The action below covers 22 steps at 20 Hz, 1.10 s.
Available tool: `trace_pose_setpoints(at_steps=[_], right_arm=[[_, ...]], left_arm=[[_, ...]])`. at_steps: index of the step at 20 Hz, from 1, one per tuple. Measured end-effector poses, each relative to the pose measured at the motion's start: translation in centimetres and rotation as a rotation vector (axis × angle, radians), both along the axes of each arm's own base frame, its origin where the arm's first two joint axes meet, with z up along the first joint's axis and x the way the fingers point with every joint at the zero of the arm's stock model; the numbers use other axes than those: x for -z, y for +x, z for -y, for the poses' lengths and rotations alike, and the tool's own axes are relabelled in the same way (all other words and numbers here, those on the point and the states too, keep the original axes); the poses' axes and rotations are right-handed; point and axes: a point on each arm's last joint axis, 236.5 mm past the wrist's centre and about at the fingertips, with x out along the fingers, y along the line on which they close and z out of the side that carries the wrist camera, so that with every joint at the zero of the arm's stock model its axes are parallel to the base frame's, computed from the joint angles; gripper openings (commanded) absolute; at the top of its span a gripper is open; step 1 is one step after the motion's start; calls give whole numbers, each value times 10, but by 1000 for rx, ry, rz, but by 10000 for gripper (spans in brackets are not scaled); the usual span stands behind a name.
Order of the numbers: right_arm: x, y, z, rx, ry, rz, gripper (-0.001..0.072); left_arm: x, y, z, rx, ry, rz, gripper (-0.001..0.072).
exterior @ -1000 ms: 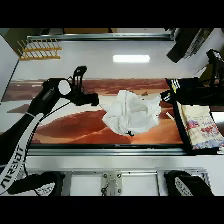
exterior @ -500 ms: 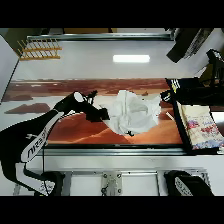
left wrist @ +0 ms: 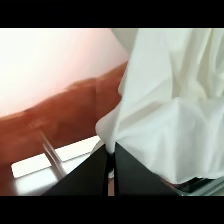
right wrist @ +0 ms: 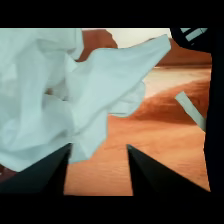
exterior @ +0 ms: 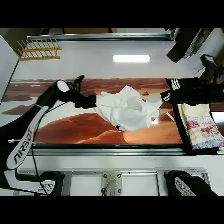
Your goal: Fold the clothes and pants, and hang the long-sleeved shirts on hangers.
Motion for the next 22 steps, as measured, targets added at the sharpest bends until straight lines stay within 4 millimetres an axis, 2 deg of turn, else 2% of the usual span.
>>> trace_pose_setpoints(at_steps=[2, 5, 8, 10, 13, 18, 19, 20, 21, 22], right_arm=[[36, 11, 4, 18, 4, -82, 484], [97, 29, 3, 59, 45, -202, 484], [157, 37, -5, 113, 113, -335, 487], [187, 40, -15, 143, 170, -398, 487], [212, 52, -33, 184, 261, -417, 487], [218, 82, -58, 221, 356, -333, 483], [218, 86, -60, 225, 361, -318, 365], [219, 90, -60, 230, 359, -302, 157], [221, 92, -60, 233, 359, -296, 40], [221, 94, -61, 233, 360, -287, 13]], left_arm=[[-7, -3, -27, -51, 12, 13, 8], [-4, -12, -56, -116, 27, 8, 8], [5, -23, -68, -146, 34, -18, 8], [10, -28, -71, -155, 37, -30, 8], [12, -30, -74, -162, 39, -34, 8], [13, -31, -75, -166, 43, -34, 8], [13, -30, -76, -167, 43, -32, 8], [13, -30, -76, -167, 43, -32, 8], [13, -30, -76, -167, 43, -31, 8], [13, -30, -76, -167, 43, -32, 8]])
